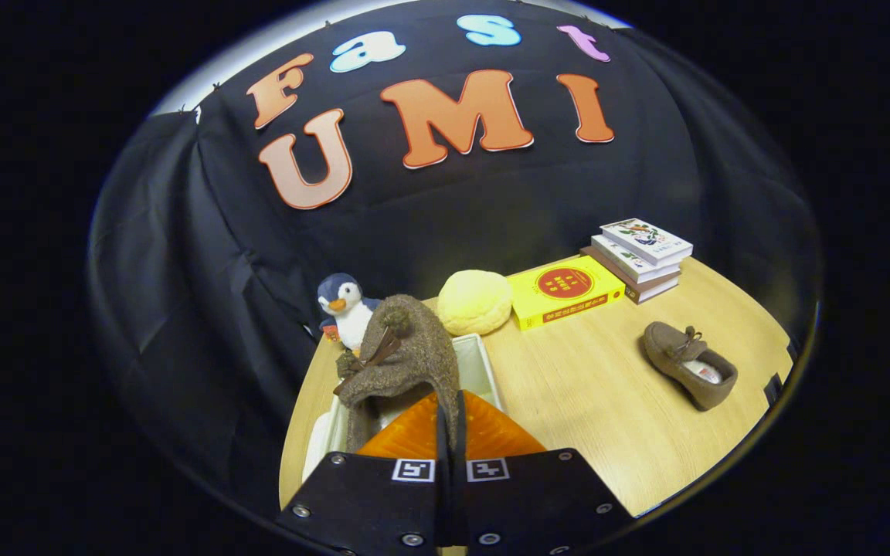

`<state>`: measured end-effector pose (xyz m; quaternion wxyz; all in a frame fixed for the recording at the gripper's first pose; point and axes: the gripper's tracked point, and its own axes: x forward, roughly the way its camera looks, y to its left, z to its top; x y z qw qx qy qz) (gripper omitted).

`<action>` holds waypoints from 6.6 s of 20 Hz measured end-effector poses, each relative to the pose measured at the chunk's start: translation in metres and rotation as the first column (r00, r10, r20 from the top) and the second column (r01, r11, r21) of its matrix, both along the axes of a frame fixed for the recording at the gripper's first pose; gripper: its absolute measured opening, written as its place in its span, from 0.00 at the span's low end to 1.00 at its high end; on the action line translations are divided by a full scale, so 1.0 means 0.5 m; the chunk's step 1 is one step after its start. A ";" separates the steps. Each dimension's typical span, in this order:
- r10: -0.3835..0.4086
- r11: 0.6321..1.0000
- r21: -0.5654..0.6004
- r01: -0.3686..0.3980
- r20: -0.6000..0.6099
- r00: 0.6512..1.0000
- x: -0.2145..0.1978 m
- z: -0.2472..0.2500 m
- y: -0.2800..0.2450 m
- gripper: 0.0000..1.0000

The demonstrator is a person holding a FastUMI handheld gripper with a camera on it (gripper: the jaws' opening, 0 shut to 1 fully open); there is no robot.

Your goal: Open the storage box then place both shoes into the box .Put the left shoe in first, then the right shoe, with the right side of both shoes facing outward in a uniform manner.

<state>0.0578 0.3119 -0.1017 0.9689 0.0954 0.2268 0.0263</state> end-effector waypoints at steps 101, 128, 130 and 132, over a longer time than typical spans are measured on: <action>-0.039 0.998 0.045 0.044 -0.091 0.995 0.022 -0.012 -0.077 0.02; -0.038 0.991 -0.124 0.047 0.073 0.997 0.003 0.149 -0.238 0.98; -0.011 0.987 -0.156 0.029 0.112 0.994 0.007 0.184 -0.270 0.99; 0.018 0.984 -0.179 0.008 0.144 0.989 0.008 0.211 -0.299 0.99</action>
